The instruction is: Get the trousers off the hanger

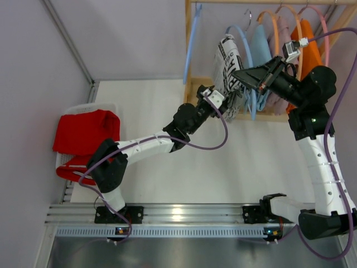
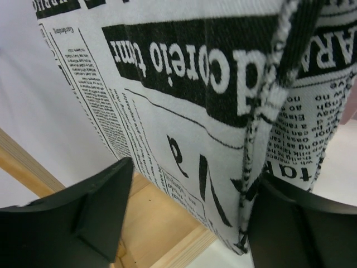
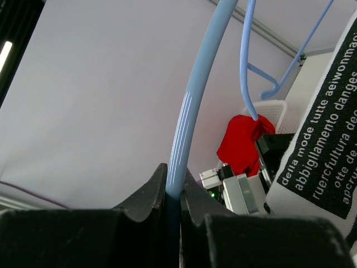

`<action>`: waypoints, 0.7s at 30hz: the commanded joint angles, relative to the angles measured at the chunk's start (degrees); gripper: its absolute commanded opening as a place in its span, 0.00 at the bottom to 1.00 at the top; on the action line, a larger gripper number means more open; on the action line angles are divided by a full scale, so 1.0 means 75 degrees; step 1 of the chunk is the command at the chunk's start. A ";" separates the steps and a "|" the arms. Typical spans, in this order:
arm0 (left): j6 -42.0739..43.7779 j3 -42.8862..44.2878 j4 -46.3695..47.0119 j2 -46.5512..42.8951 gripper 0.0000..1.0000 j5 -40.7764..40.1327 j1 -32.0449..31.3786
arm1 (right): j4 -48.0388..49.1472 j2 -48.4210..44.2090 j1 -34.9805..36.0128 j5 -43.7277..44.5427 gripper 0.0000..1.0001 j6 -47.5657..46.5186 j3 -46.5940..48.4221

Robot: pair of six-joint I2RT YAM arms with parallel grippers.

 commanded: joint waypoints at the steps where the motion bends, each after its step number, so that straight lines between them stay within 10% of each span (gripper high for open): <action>1: -0.0205 0.0576 0.0132 0.0034 0.73 0.0013 -0.0006 | 0.1538 -0.0290 0.0137 0.0076 0.00 -0.0457 0.0629; 11: -0.0099 0.0529 -0.0162 -0.0142 0.30 -0.0046 0.0030 | 0.1620 -0.0290 0.0148 0.0041 0.00 -0.0387 0.0605; 21: -0.0392 0.0903 -0.0209 0.0022 0.60 0.0248 0.0006 | 0.1562 -0.0395 0.0148 0.0088 0.00 -0.0363 0.0383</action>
